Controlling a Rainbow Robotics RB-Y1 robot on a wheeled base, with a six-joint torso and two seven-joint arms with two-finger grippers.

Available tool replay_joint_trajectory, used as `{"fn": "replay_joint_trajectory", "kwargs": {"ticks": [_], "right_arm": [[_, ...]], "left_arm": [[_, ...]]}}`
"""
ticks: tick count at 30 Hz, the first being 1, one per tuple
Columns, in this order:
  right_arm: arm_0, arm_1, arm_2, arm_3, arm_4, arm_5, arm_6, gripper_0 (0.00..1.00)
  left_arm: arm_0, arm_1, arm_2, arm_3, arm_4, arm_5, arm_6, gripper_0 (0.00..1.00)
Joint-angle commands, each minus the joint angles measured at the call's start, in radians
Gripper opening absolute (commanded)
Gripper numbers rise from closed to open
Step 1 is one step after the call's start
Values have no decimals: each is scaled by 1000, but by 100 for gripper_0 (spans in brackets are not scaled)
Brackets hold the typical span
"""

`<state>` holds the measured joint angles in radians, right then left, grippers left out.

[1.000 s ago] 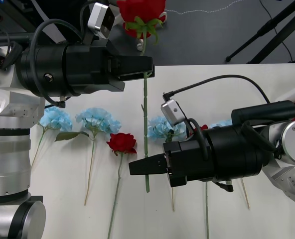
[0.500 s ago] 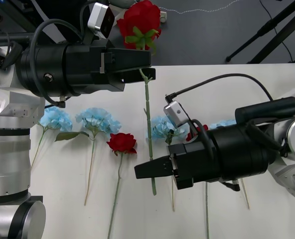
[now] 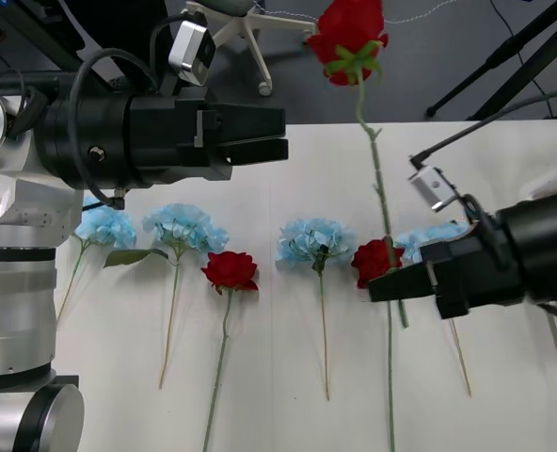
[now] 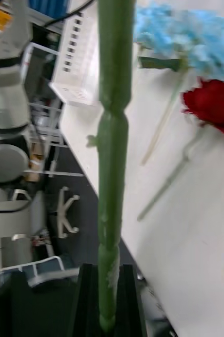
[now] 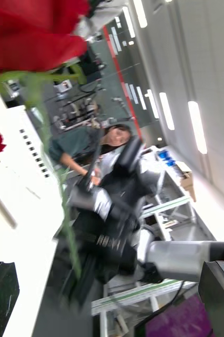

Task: Put the red flowers into the right box and the blue flowers into the left box

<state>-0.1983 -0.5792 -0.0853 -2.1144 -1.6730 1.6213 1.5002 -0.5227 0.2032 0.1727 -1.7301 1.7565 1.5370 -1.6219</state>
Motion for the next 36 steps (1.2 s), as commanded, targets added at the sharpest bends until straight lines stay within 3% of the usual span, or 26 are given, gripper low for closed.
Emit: {"fn": "replay_joint_trajectory", "kwargs": {"ticks": [1, 9, 14, 24, 30, 36], "right_arm": [[-20, -82, -131, 37, 13, 77, -20, 0], [-20, -182, -280, 189, 76, 206, 20, 0], [-20, -246, -360, 295, 213, 259, 134, 0], [-21, -355, -452, 533, 404, 253, 382, 0], [-20, -412, -493, 666, 550, 230, 520, 0], [-21, -447, -502, 769, 664, 160, 606, 0]], "left_arm": [[-16, 82, -9, -22, -48, 26, -36, 100], [-39, 258, -9, -22, -236, 156, -6, 100], [-39, 372, -15, -22, -367, 238, 17, 100], [-23, 498, -79, -66, -585, 351, 50, 100], [32, 565, -165, -131, -709, 351, 70, 100], [101, 578, -148, -149, -822, 342, 77, 100]]}}
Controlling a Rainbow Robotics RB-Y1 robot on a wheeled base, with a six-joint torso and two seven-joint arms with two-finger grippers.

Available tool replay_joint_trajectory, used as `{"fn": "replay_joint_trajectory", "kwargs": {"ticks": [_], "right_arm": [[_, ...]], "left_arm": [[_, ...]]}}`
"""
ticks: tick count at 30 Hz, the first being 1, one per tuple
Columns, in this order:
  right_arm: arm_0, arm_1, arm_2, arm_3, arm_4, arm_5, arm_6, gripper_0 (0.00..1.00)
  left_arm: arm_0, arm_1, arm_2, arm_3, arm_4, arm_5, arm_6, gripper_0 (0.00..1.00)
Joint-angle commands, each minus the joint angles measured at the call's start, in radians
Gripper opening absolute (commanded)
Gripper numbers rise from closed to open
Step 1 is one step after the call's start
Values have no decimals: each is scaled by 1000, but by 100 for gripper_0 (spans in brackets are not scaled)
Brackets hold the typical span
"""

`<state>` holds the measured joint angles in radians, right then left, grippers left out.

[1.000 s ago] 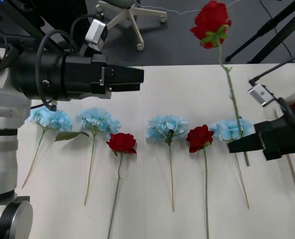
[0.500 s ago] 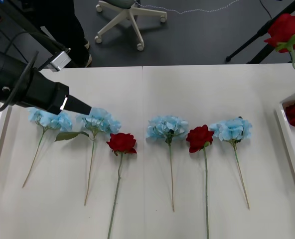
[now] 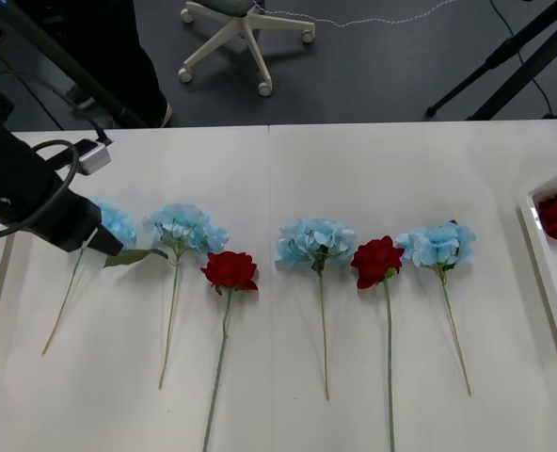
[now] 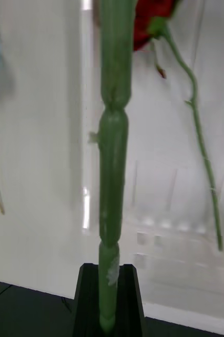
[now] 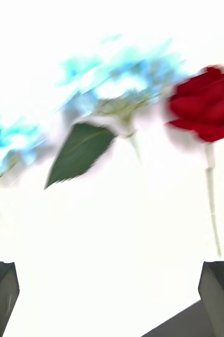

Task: Put the red flowers into the right box and the blue flowers into the left box

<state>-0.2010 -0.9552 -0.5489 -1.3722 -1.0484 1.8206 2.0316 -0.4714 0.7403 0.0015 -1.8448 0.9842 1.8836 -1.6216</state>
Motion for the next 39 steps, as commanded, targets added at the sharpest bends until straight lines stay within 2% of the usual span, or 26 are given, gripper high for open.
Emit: {"fn": "replay_joint_trajectory", "kwargs": {"ticks": [1, 7, 13, 20, 27, 37, 38, 39], "right_arm": [[-18, -71, -39, 35, 50, -52, 82, 0], [-18, -73, -25, 105, 160, -172, 153, 0], [-18, -71, 10, 154, 238, -245, 154, 0], [-17, -71, 67, 243, 255, -336, 157, 0], [-18, -60, 144, 297, 255, -412, 144, 0], [5, -34, 225, 297, 274, -514, 122, 0], [8, -33, 227, 297, 274, -521, 122, 6], [9, -31, 227, 295, 274, -524, 124, 20]], "left_arm": [[62, 41, 29, -34, -61, -11, 77, 100], [203, 41, 81, -17, -140, -130, 75, 100], [249, 36, 78, 102, -151, -239, 65, 100], [240, 33, 0, 203, -174, -379, 49, 100], [162, 13, -137, 311, -196, -486, 48, 100], [145, -65, -153, 366, -325, -567, 19, 100], [142, -70, -153, 374, -329, -574, 17, 100], [134, -78, -153, 389, -332, -583, 14, 100]]}}
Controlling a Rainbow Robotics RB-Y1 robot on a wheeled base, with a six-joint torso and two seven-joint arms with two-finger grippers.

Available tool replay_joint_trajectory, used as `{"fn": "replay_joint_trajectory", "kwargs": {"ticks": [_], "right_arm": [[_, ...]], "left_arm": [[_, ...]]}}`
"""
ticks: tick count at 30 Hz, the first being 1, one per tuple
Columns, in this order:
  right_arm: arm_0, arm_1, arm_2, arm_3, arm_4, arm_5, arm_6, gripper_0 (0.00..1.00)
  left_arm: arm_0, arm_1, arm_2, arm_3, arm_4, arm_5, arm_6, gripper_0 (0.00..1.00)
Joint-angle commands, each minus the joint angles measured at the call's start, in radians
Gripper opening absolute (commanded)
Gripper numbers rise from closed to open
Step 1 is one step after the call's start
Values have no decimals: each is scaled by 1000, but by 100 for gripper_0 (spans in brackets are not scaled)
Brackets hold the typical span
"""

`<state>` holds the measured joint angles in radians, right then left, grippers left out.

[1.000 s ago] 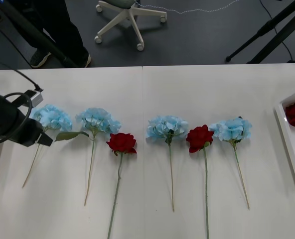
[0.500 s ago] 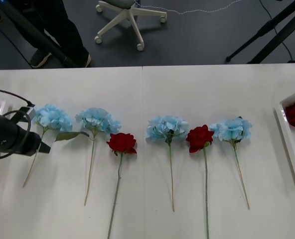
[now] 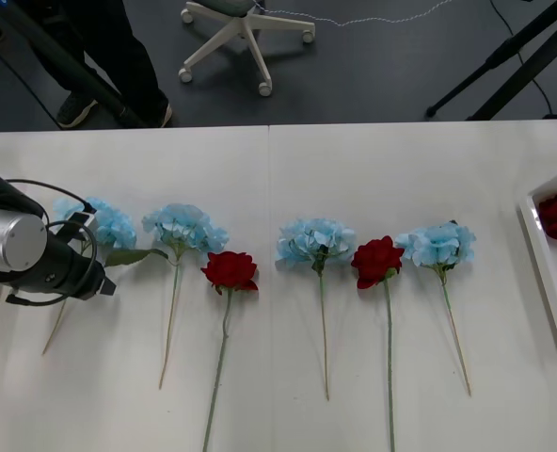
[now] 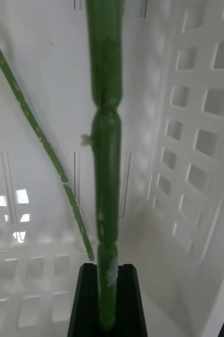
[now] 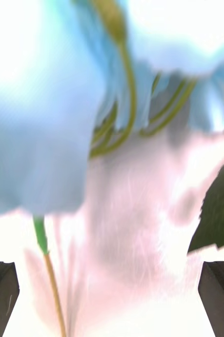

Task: Put the red flowers into the right box and the blue flowers into the left box

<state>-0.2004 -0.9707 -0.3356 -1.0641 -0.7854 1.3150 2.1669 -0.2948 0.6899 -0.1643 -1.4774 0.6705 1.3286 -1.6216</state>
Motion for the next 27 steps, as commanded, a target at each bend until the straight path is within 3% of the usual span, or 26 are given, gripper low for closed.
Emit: {"fn": "replay_joint_trajectory", "kwargs": {"ticks": [1, 7, 8, 9, 10, 18, 19, 20, 21, 22, 27], "right_arm": [[10, -16, 12, -11, 11, -20, -12, 29], [22, -8, 15, -11, 2, -39, 1, 73], [27, -8, 15, -11, 0, -46, 5, 89], [27, -8, 17, -11, -3, -46, 8, 96], [27, -8, 17, -11, -6, -46, 11, 100], [27, -9, 15, -27, -124, -11, 47, 100], [27, -14, 13, -51, -156, 7, 48, 100], [27, -14, 12, -62, -175, 18, 47, 100], [27, -16, 10, -71, -189, 32, 44, 100], [27, -28, 10, -116, -225, 81, 37, 100], [30, -36, 10, -267, -302, 208, -36, 100]], "left_arm": [[-49, -35, 12, 39, -22, -35, 14, 100], [-98, -62, 14, 155, -26, -80, -27, 100], [-107, -64, 12, 178, -23, -81, -38, 100], [-112, -62, 12, 192, -20, -86, -40, 100], [-116, -64, 12, 204, -17, -91, -41, 100], [-132, -85, 12, 261, -23, -104, -50, 100], [-132, -87, 14, 261, -26, -104, -52, 90], [-132, -85, 12, 261, -26, -104, -52, 74], [-132, -87, 14, 261, -28, -104, -52, 51], [-132, -87, 14, 261, -31, -104, -52, 0], [-132, -90, 14, 261, -37, -104, -49, 0]]}}
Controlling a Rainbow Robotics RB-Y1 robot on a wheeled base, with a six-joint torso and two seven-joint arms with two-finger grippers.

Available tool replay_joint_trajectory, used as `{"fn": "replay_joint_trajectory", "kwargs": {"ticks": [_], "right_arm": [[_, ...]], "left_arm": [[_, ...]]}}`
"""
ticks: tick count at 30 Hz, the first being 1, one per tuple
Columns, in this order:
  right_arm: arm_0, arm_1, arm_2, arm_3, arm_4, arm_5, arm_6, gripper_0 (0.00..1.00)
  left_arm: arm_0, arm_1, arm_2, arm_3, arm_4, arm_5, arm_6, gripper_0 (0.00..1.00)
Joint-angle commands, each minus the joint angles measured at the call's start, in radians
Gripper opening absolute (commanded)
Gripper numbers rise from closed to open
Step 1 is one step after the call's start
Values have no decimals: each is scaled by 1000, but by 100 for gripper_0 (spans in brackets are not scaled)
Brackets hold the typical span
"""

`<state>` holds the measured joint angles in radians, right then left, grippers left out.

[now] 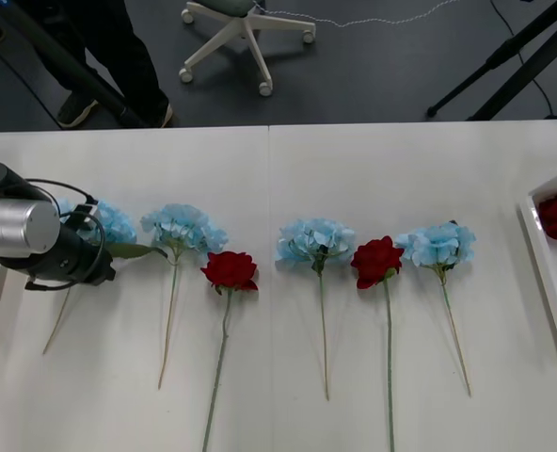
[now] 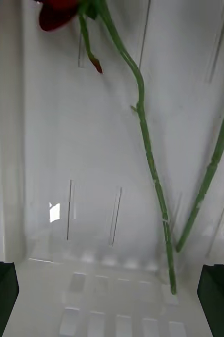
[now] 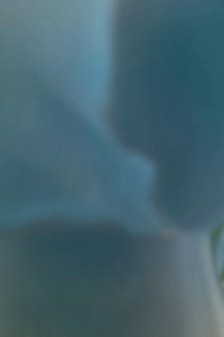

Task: Put the red flowers into the right box and the blue flowers into the left box

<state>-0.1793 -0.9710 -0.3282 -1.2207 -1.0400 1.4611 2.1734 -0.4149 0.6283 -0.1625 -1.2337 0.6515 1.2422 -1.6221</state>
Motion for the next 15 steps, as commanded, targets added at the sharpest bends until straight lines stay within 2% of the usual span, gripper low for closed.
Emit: {"fn": "replay_joint_trajectory", "kwargs": {"ticks": [1, 5, 10, 14, 15], "right_arm": [[9, -35, 3, -155, -60, 91, -75, 100], [12, -35, 12, -290, -111, 153, -188, 100], [14, -35, 74, -447, -157, 167, -343, 100], [14, -35, 124, -546, -175, 159, -452, 100], [14, -35, 150, -594, -178, 154, -503, 100]], "left_arm": [[-12, -30, 11, 17, -21, -18, -47, 0], [-10, -33, 11, 17, -26, -17, -42, 0], [-10, -33, 15, 0, -24, -3, -39, 0], [-7, -32, 67, -67, -13, 94, -33, 0], [4, -27, 104, -125, -10, 161, -30, 0]]}}
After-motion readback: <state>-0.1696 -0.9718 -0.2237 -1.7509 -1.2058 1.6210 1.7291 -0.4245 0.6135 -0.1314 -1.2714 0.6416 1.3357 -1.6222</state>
